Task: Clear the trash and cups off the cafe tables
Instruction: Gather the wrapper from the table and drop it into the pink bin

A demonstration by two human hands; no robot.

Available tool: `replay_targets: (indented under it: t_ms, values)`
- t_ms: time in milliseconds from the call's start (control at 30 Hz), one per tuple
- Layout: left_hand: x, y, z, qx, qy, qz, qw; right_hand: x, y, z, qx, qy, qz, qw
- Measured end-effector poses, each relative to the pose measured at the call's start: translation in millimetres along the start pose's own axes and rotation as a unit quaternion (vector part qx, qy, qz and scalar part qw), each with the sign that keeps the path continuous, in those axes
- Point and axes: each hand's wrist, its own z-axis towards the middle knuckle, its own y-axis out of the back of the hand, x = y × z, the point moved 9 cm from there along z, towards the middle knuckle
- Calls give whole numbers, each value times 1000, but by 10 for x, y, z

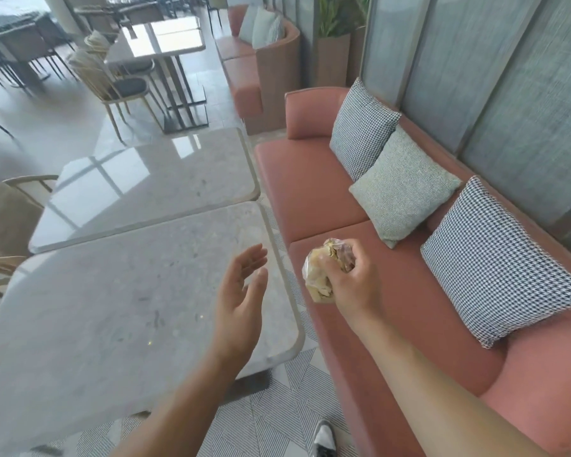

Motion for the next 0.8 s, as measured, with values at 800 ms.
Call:
replay_targets:
  t_ms: [800]
  values:
    - [-81,1912,-1584,-173,14,1,985,541,-1514,-1628,168,43,34,984]
